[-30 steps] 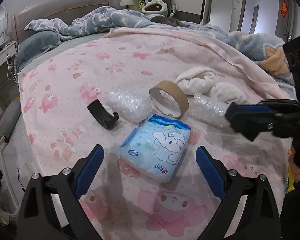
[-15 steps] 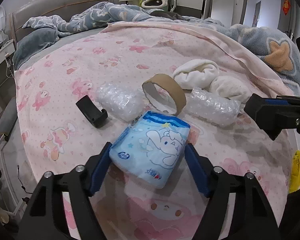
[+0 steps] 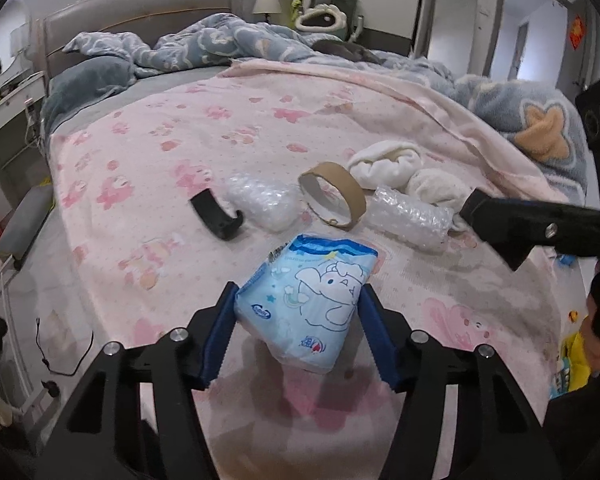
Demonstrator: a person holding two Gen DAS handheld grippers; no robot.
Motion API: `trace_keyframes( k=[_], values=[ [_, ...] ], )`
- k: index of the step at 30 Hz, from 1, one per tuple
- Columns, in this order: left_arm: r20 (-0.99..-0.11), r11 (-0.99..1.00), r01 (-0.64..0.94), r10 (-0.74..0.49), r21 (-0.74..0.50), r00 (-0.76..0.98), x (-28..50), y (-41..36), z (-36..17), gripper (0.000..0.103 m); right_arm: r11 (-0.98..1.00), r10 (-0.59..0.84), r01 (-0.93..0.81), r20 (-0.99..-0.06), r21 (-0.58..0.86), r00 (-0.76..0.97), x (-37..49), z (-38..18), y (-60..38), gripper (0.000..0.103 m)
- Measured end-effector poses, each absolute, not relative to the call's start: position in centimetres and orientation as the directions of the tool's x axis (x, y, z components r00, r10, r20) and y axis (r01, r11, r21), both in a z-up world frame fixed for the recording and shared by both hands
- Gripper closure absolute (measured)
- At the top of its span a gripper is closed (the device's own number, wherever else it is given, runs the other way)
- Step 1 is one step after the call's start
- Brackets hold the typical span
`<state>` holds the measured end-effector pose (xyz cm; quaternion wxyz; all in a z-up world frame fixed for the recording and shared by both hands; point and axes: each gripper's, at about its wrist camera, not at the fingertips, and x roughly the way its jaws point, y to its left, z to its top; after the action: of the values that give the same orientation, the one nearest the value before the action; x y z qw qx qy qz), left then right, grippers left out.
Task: Collect trash
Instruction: 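Carry the diaper pack and black clip over the green trash bin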
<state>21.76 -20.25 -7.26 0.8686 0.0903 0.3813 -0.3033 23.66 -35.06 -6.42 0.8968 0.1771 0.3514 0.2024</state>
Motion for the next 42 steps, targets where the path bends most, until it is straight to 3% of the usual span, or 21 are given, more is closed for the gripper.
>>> trace_keyframes(
  k=[13, 24, 42],
  values=[
    [-0.708, 0.859, 0.504, -0.412, -0.092, 0.573, 20.1, -14.2, -6.4, 0.041, 0.869, 0.479, -0.256, -0.586, 0.424, 0.654, 23.7, -6.3, -29.6, 0.079],
    [-0.714, 0.937, 0.350, -0.238, 0.011, 0.658, 18.1, -9.0, -7.0, 0.041, 0.854, 0.516, -0.312, -0.600, 0.417, 0.611, 23.9, -6.6, -23.5, 0.079],
    [-0.843, 0.974, 0.225, -0.115, 0.008, 0.526, 20.0, -0.8, -12.9, 0.040, 0.815, 0.576, -0.416, -0.638, 0.402, 0.511, 27.2, -8.1, -14.5, 0.079]
  ],
)
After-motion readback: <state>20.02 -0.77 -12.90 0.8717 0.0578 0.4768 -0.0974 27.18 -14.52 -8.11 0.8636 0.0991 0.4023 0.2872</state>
